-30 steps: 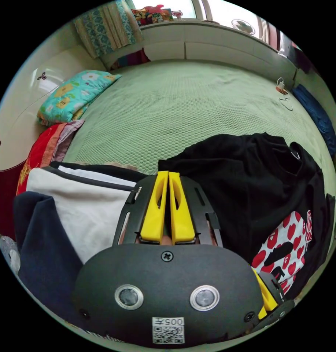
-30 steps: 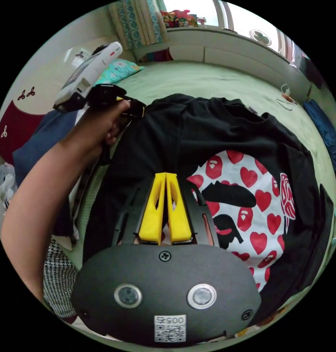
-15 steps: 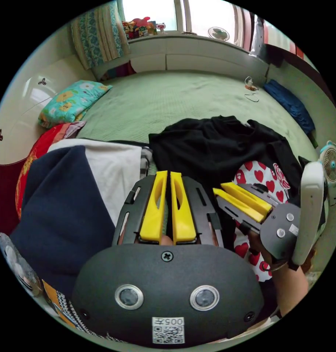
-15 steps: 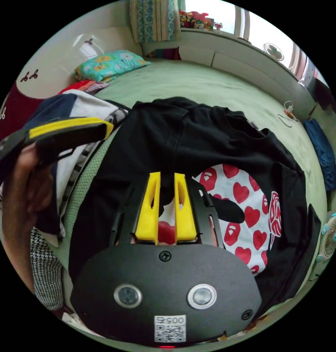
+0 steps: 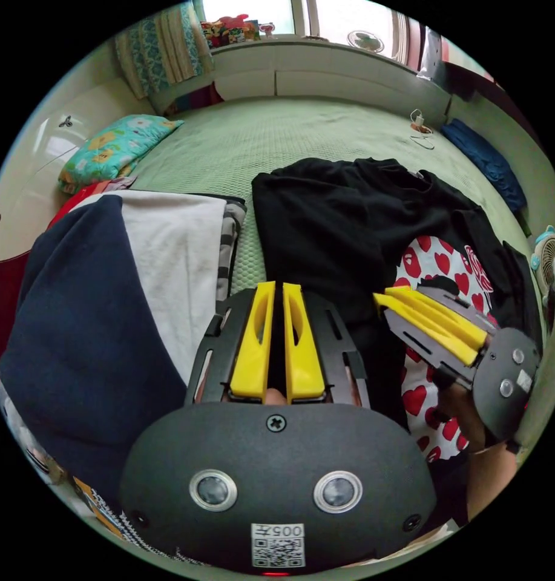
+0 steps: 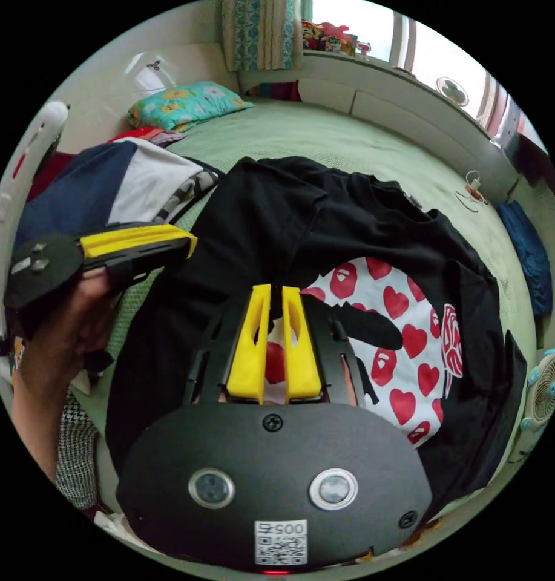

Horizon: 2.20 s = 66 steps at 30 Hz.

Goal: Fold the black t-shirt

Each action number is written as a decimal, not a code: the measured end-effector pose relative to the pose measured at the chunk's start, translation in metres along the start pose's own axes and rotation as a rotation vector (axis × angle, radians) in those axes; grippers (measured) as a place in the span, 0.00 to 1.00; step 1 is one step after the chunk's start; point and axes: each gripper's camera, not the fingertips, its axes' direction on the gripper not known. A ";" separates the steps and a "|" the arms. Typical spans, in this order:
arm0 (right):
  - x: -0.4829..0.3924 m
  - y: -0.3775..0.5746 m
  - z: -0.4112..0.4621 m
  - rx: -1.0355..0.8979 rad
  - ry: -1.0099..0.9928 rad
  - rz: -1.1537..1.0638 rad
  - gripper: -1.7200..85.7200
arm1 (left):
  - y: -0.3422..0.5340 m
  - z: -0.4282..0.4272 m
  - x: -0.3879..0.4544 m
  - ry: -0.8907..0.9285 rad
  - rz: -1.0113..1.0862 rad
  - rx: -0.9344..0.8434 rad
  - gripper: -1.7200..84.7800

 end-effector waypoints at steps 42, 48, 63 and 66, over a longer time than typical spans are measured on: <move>0.006 0.048 -0.048 0.005 0.053 -0.115 0.00 | 0.157 -0.109 0.021 -0.010 -0.020 0.038 0.02; 0.057 0.156 -0.178 0.158 0.030 0.009 0.00 | 0.230 -0.214 0.031 0.074 0.016 0.153 0.02; 0.103 0.383 -0.238 0.104 0.084 0.349 0.01 | 0.352 -0.253 0.092 0.150 -0.029 0.046 0.02; 0.107 0.362 -0.225 0.100 0.193 0.282 0.01 | 0.341 -0.247 0.100 0.184 -0.020 0.057 0.02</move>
